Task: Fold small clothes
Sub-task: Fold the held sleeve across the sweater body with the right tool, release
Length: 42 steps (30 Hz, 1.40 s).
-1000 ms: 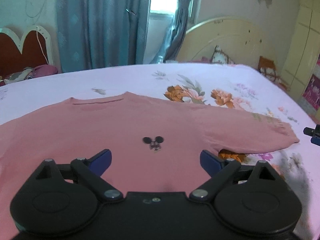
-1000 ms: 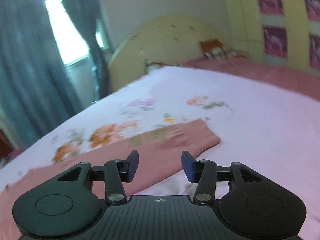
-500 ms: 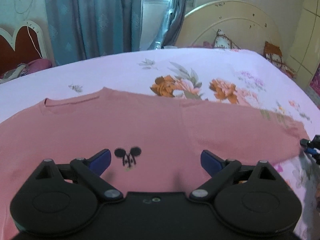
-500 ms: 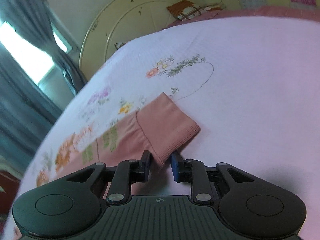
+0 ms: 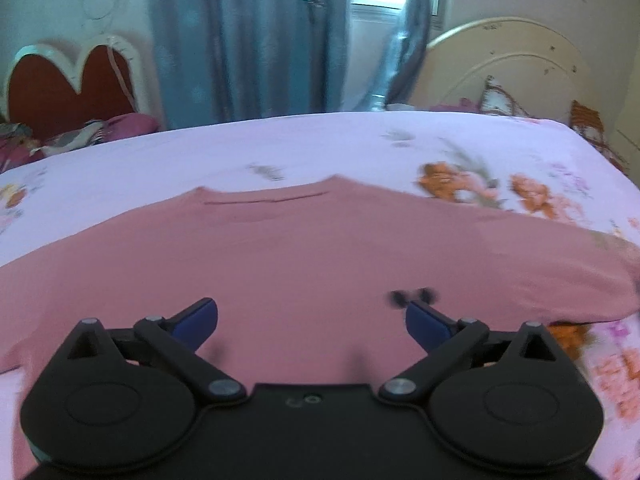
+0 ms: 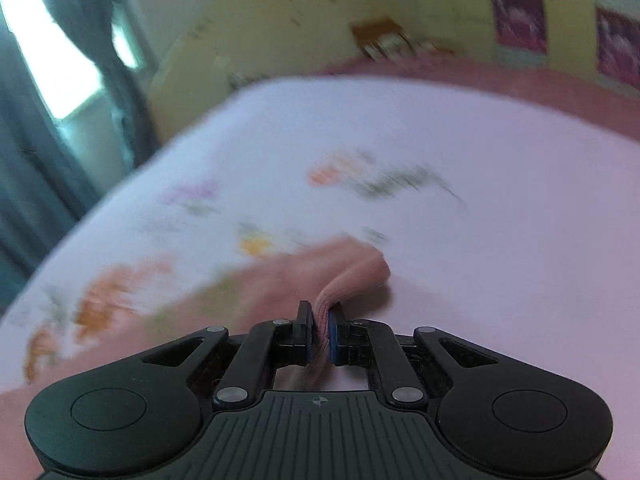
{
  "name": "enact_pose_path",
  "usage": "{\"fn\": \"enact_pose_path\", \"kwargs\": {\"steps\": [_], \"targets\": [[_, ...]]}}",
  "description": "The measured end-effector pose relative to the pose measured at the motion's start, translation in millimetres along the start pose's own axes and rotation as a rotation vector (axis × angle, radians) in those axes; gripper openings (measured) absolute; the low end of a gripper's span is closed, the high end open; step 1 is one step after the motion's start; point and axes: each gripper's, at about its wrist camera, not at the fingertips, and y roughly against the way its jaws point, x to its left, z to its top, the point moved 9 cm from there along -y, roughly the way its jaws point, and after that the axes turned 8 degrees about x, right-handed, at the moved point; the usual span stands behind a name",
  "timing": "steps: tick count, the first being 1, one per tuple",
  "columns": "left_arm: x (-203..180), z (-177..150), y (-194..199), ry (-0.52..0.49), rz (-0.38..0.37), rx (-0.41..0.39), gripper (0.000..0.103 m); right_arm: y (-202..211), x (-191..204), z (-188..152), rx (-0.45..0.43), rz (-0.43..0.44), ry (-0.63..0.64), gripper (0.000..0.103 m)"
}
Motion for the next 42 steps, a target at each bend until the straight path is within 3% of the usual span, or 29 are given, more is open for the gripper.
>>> {"fn": "enact_pose_path", "kwargs": {"steps": [3,7,8,12,17,20,22,23,24,25,28,29,30,35,38,42], "targets": [[35.6,-6.2,-8.0,0.033,-0.035,0.015,0.098,25.1,69.0,-15.4,-0.027,0.076,0.116,0.007],[78.4,-9.1,-8.8,0.037,-0.065,0.011,0.095,50.3,182.2,-61.7,-0.024,0.207,0.274,0.007],[89.9,-9.8,-8.3,0.050,-0.072,0.010,0.094,53.2,211.8,-76.8,-0.015,0.242,0.317,0.007],[132.6,-12.7,-4.5,0.148,-0.119,0.006,0.071,53.2,323.5,-150.3,0.050,0.385,0.478,0.007],[165.6,-20.2,-2.3,0.181,-0.138,0.009,0.068,47.4,415.6,-253.7,0.119,0.481,0.718,0.007],[174.3,-25.3,-5.4,0.205,-0.147,0.024,0.070,23.8,424.4,-292.2,0.180,0.463,0.805,0.007],[173.2,-26.5,-8.3,0.202,-0.164,0.034,0.084,21.6,423.1,-304.5,0.144,0.420,0.861,0.008],[170.8,-25.8,-9.2,0.199,-0.175,0.031,0.087,28.2,419.7,-305.6,0.118,0.409,0.895,0.026],[164.0,-22.5,-10.9,0.193,-0.190,0.025,0.089,34.3,415.9,-306.4,0.107,0.412,0.909,0.059],[159.6,-20.9,-12.4,0.187,-0.207,0.025,0.089,39.9,410.1,-303.0,0.096,0.439,0.901,0.064],[130.3,-13.0,-28.8,0.180,-0.299,0.049,0.083,40.6,380.9,-290.0,0.122,0.417,0.840,0.054],[119.0,-10.8,-36.8,0.180,-0.334,0.067,0.080,38.4,369.8,-283.7,0.141,0.406,0.804,0.037],[105.9,-8.6,-46.8,0.180,-0.369,0.091,0.074,38.2,355.8,-276.5,0.157,0.387,0.764,0.026],[65.4,2.0,-83.4,0.186,-0.439,0.141,0.064,40.9,282.8,-241.8,0.207,0.343,0.650,0.021],[52.0,11.7,-101.1,0.202,-0.440,0.150,0.049,39.4,247.2,-221.2,0.205,0.293,0.594,0.021],[36.7,20.0,-107.8,0.175,-0.413,0.120,0.007,27.8,217.8,-201.3,0.215,0.265,0.474,0.021]]}}
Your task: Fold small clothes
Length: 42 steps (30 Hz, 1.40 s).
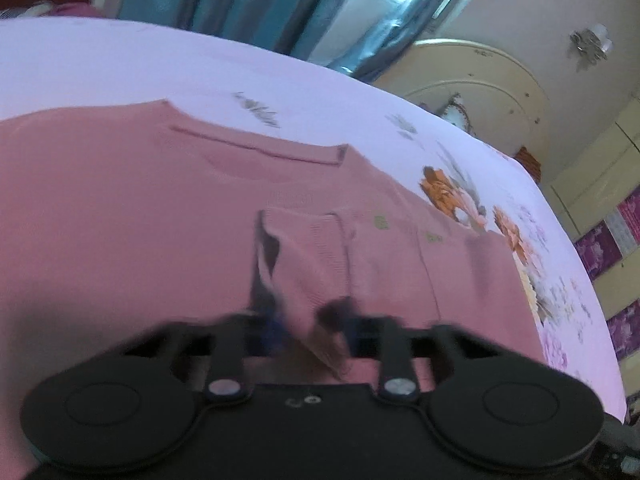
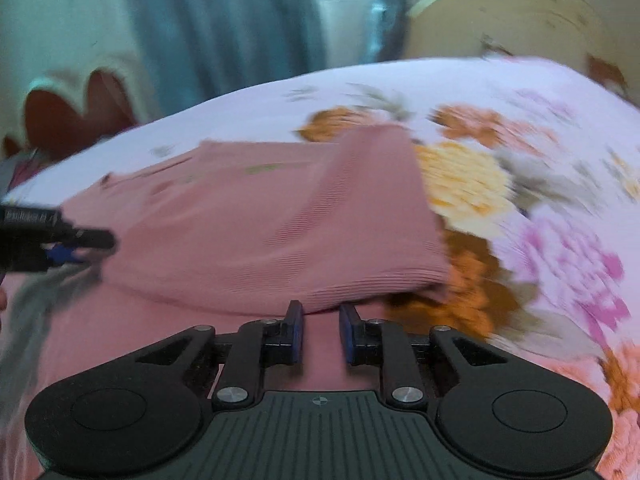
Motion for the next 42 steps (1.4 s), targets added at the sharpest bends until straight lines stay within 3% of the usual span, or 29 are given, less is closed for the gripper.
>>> {"fn": "enact_pose_path", "kwargs": {"steps": [5,7,10,17,18,20,21,22,23,26,27,30,32,33,36,39,41,42], "targets": [[0.7,18.6,60.6,0.007,0.007,-0.199,0.007,10.6,-2.9,-1.1,-0.006,0.009,-0.022,0.021],[14.9,20.3,85.1,0.004,0.031,-0.237,0.007,10.2,-4.1,-1.6,-0.009,0.013,-0.029,0.021],[43.9,10.5,87.4,-0.002,0.098,-0.199,0.007,10.7,-3.9,-1.5,-0.010,0.015,-0.025,0.021],[60.5,-11.2,62.8,0.045,0.118,-0.156,0.007,7.6,-3.4,0.2,-0.002,0.007,-0.007,0.021],[59.4,-13.2,59.1,0.028,0.119,-0.144,0.010,8.7,-2.7,0.2,0.003,0.011,-0.001,0.021],[63.3,-15.7,61.2,0.010,0.135,-0.123,0.041,13.9,-1.3,0.0,0.012,0.031,0.015,0.021],[65.8,-16.6,68.1,-0.005,0.160,-0.140,0.066,21.6,-1.6,1.3,-0.003,0.041,0.019,0.021],[69.0,-14.1,77.8,-0.032,0.197,-0.205,0.074,28.6,-3.2,3.7,-0.024,0.048,0.020,0.021],[71.3,-9.6,84.9,-0.050,0.212,-0.248,0.074,35.6,-4.7,8.0,-0.047,0.054,0.023,0.021],[79.1,11.6,79.1,-0.049,0.154,-0.231,0.071,36.5,-7.9,33.6,-0.091,0.042,0.038,0.021],[82.6,18.8,71.6,-0.045,0.154,-0.210,0.070,30.6,-9.7,44.6,-0.092,0.037,0.034,0.021],[94.7,34.9,37.3,-0.006,0.133,-0.101,0.053,2.5,-17.4,82.9,-0.100,0.041,-0.016,0.022],[93.6,35.0,26.5,-0.021,0.122,-0.063,0.049,-22.5,-23.4,102.9,-0.066,0.043,-0.047,0.022],[90.8,34.9,24.7,-0.036,0.124,-0.065,0.042,-35.5,-26.1,110.1,-0.039,0.051,-0.066,0.022],[91.2,30.6,22.0,-0.014,0.068,-0.063,0.008,-65.9,-36.4,124.6,0.000,0.070,-0.129,0.022],[95.8,27.5,23.4,0.011,0.041,-0.119,0.008,-82.0,-37.6,129.9,0.022,0.129,-0.138,0.020],[99.8,23.7,28.9,0.014,0.070,-0.184,0.008,-84.9,-43.6,131.0,0.017,0.051,-0.089,0.002],[102.8,20.8,28.7,0.028,0.076,-0.195,0.008,-85.0,-50.2,131.5,0.005,0.055,-0.118,0.002]]}}
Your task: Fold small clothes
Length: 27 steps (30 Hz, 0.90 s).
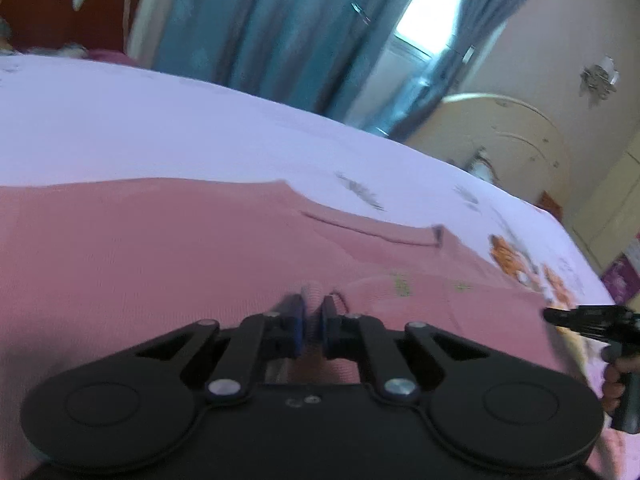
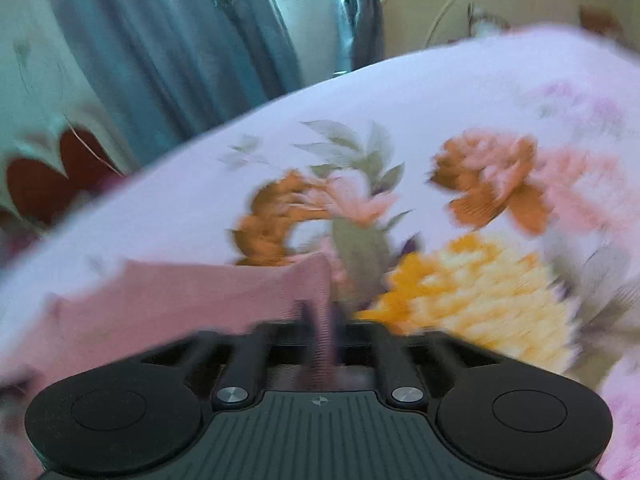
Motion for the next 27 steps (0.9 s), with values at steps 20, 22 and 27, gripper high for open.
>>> {"fn": "enact_pose_path", "kwargs": {"steps": [20,22,27], "targets": [[-100.5,-6.3,-5.1,-0.365,0.067,0.060,0.057,33.4,29.2,-35.7,0.088,-0.117,0.292,0.003],[-97.6,-18.4,6.9,-0.343,0.026,0.072,0.057,48.2,36.9,-65.8,0.094,-0.101,0.349,0.003],[-101.8,-37.5,22.1,-0.395,0.062,0.100,0.057,71.2,34.7,-94.6,0.032,-0.144,0.338,0.003]]}}
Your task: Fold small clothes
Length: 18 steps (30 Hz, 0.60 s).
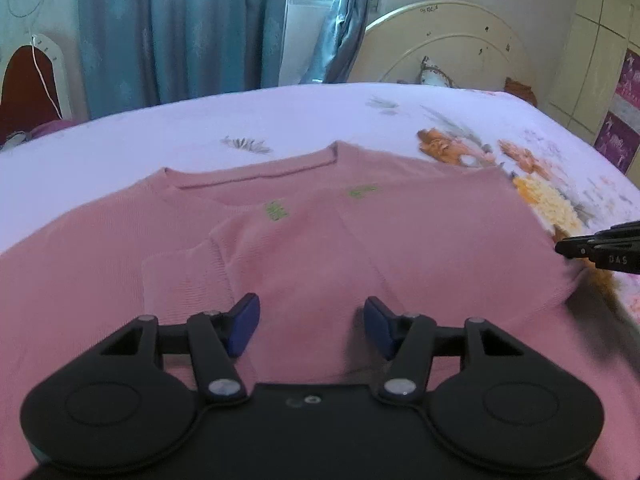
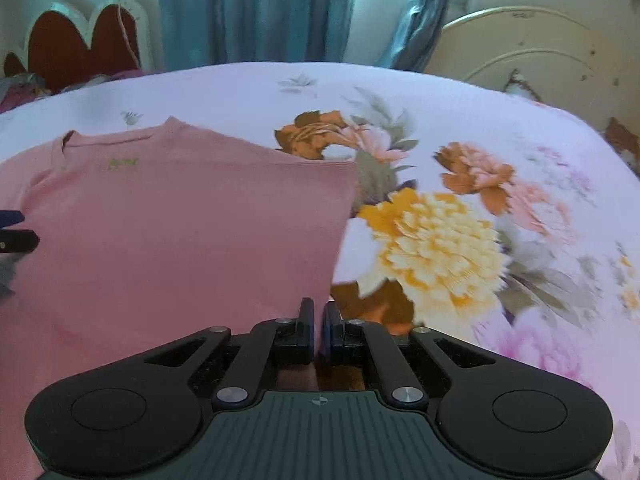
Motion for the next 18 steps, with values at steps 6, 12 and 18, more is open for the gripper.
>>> {"fn": "enact_pose_path", "kwargs": {"steps": [6,12,18], "targets": [[-7.9,-21.3,-0.2,0.000,-0.001,0.049,0.061,4.6,20.8,-21.7,0.037,0.001,0.044,0.002],[-7.7,-29.0,6.4,-0.003,-0.009,0.038,0.061,4.4,25.1,-28.1,0.048,0.022,0.013,0.002],[-6.5,-29.3,17.9,0.017,-0.035,0.030,0.061,17.8,27.6,-30.6,0.047,0.011,-0.034,0.003]]}}
